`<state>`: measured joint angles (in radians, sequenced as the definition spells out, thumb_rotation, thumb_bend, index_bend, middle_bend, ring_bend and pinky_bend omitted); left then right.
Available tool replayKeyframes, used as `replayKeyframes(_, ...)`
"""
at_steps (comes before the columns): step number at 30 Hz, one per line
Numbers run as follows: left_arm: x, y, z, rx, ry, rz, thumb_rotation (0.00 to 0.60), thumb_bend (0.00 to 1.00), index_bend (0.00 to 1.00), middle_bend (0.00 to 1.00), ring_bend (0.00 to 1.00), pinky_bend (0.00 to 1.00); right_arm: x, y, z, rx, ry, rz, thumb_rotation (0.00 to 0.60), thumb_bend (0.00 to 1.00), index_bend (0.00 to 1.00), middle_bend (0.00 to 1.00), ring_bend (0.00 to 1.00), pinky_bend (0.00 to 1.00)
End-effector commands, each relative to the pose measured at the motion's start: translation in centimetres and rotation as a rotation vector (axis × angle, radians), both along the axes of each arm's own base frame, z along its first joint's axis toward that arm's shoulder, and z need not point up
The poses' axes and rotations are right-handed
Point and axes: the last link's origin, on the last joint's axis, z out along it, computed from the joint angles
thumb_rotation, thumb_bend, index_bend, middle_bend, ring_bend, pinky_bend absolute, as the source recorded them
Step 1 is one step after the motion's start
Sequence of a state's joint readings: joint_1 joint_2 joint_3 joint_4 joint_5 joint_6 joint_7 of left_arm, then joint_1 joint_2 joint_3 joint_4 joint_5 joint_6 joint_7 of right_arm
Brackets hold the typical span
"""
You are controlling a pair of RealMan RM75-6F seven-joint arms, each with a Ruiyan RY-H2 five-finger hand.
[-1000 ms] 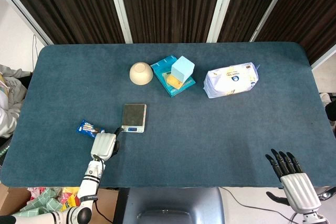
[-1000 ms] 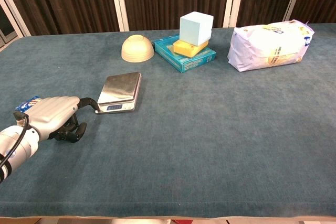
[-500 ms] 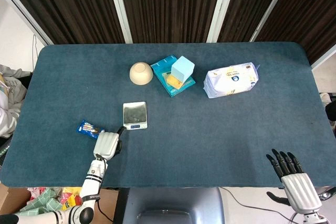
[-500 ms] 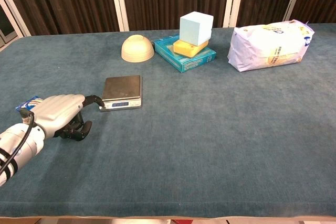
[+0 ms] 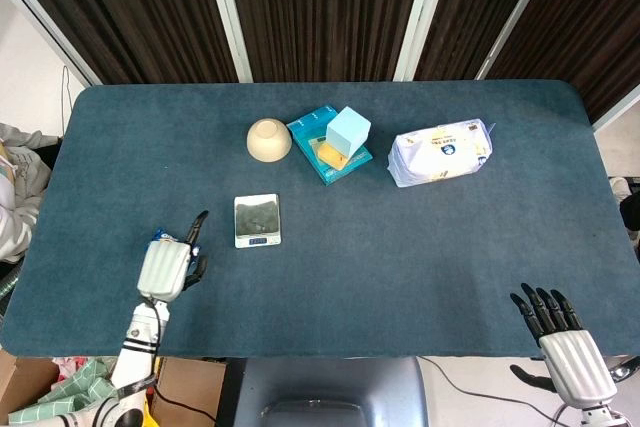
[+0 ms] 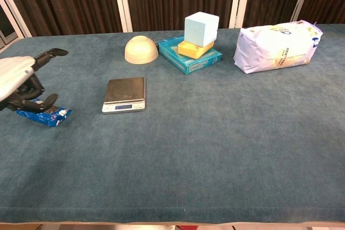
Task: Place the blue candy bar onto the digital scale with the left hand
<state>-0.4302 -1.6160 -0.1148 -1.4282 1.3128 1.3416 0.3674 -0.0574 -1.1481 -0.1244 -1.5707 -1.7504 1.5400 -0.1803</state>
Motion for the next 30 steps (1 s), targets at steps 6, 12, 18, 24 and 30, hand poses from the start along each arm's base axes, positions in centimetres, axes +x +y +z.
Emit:
replayKeyframes(6,-7.0,0.9,1.5,-0.082,0.211,0.162,0.600,0.37,0.04,1.00,1.00,1.00,0.2,0.0,-0.5,0.014,0.005,0.006,0.544,0.13,0.00,0.00,0.00,0.00)
replayKeyframes(12,-8.1,1.4,0.7,-0.105,0.254,0.179,0.600,0.35,0.10,1.00,1.00,1.00,0.2,-0.1,-0.8,0.025,0.012,0.003,0.545,0.13,0.00,0.00,0.00,0.00)
replayKeyframes(18,-8.4,1.9,-0.4,-0.118,0.247,0.195,0.600,0.34,0.24,1.00,1.00,1.00,0.0,-0.2,-0.6,0.015,0.013,-0.007,0.544,0.13,0.00,0.00,0.00,0.00)
replayKeyframes(24,-8.0,2.3,-1.6,-0.117,0.215,0.175,0.600,0.33,0.32,1.00,1.00,1.00,0.0,-0.2,-0.8,0.022,0.016,-0.009,0.546,0.13,0.00,0.00,0.00,0.00)
replayKeyframes(30,-7.2,3.1,-2.1,-0.034,0.137,0.142,0.600,0.37,0.63,1.00,1.00,1.00,0.0,-0.2,-0.7,0.022,0.014,-0.014,0.545,0.13,0.00,0.00,0.00,0.00)
